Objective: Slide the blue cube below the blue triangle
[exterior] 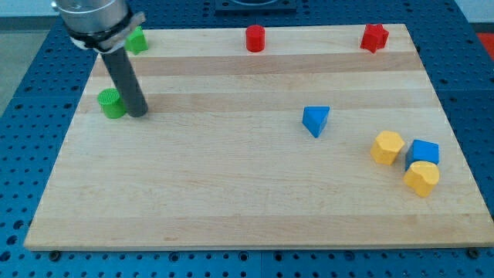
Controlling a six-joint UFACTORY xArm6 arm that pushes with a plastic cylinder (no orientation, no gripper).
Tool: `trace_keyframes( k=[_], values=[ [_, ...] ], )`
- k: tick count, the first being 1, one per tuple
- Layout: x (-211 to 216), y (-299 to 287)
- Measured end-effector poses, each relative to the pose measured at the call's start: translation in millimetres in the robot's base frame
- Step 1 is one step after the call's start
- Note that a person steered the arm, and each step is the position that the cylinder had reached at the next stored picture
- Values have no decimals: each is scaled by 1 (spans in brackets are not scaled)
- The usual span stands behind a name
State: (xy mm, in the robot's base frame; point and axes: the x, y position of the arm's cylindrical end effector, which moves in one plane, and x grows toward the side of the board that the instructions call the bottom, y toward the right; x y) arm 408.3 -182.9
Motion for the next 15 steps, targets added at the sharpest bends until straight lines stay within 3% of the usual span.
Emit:
trace_keyframes(
  k=[2,4,5,9,11,15],
  values=[
    [65,67],
    [162,166],
    [183,230],
    [184,414],
    [171,477],
    [116,484]
  ],
)
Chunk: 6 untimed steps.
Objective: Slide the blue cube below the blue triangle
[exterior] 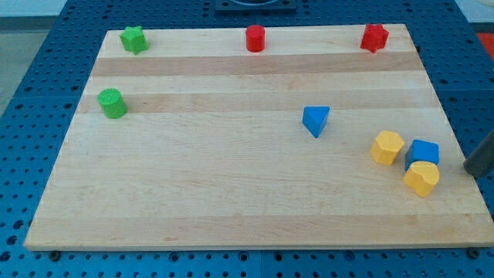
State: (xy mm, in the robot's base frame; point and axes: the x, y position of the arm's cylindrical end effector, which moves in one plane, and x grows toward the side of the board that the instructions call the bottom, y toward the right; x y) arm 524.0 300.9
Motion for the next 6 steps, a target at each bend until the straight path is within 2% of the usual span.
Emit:
trace_keyframes(
  k=[4,6],
  values=[
    [-11,-75],
    [-30,-75]
  ],
)
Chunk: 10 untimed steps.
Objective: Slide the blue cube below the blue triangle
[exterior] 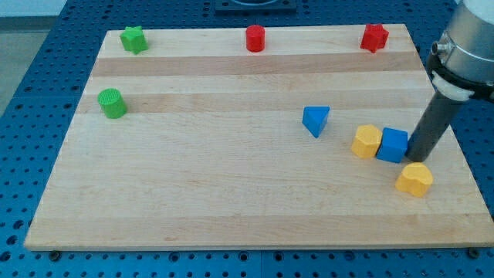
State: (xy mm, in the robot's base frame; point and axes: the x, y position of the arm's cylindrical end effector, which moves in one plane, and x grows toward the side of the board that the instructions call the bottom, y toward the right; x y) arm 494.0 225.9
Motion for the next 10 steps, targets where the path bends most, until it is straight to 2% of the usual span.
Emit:
trace_keyframes(
  k=[3,7,10],
  values=[
    [-11,-2],
    [-11,-99],
    [33,-136]
  ],
)
